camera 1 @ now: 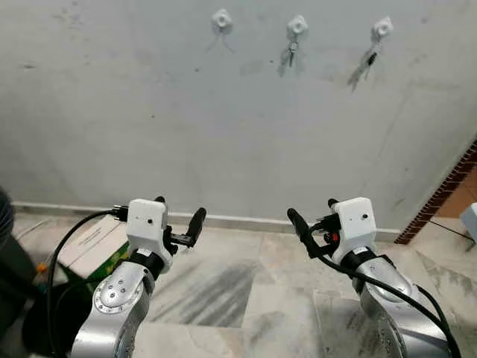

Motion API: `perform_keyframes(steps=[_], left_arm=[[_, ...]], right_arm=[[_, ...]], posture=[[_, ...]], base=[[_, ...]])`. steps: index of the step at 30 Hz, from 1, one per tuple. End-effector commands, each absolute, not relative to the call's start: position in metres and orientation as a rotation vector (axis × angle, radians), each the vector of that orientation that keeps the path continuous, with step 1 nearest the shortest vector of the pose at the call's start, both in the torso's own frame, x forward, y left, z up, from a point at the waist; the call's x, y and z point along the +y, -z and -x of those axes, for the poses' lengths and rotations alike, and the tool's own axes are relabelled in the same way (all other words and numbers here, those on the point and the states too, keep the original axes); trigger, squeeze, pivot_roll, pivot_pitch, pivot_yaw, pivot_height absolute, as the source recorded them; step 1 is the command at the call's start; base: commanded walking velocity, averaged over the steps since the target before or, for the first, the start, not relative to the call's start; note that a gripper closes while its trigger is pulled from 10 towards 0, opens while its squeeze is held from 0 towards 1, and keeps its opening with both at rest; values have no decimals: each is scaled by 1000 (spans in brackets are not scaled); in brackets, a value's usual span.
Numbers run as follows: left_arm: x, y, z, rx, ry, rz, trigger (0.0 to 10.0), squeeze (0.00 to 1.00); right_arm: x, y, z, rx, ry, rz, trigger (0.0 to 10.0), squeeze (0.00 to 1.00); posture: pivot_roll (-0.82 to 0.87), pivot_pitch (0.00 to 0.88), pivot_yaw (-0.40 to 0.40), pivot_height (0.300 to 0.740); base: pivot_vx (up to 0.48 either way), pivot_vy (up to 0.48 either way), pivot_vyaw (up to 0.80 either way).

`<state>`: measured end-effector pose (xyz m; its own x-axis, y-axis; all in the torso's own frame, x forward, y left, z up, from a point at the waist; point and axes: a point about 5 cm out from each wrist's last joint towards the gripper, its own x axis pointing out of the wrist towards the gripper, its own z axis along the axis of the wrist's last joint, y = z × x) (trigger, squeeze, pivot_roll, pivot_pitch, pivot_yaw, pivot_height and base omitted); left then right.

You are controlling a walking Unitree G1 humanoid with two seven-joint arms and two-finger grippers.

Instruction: Hang keys on a hook

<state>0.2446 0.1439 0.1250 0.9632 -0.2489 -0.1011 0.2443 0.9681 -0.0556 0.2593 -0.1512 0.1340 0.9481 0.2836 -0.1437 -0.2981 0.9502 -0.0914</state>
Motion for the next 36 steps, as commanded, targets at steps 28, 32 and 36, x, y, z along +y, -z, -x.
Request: perform_keyframes(steps=[28, 32, 36], left_arm=[[150, -132, -266, 71, 242, 13, 10000, 0], [149, -131, -267, 71, 267, 13, 10000, 0], [147, -132, -267, 68, 276, 24, 10000, 0]], right_arm=[[-151, -143, -268, 99, -280, 130, 10000, 0], [-147, -147, -272, 83, -289, 128, 10000, 0], [-146, -147, -272, 82, -296, 134, 10000, 0]], posture=[[-51, 35, 30, 740], [-53, 34, 31, 740], [-55, 35, 27, 740]], base=[[-100, 0, -140], [0, 0, -780], [0, 0, -777]])
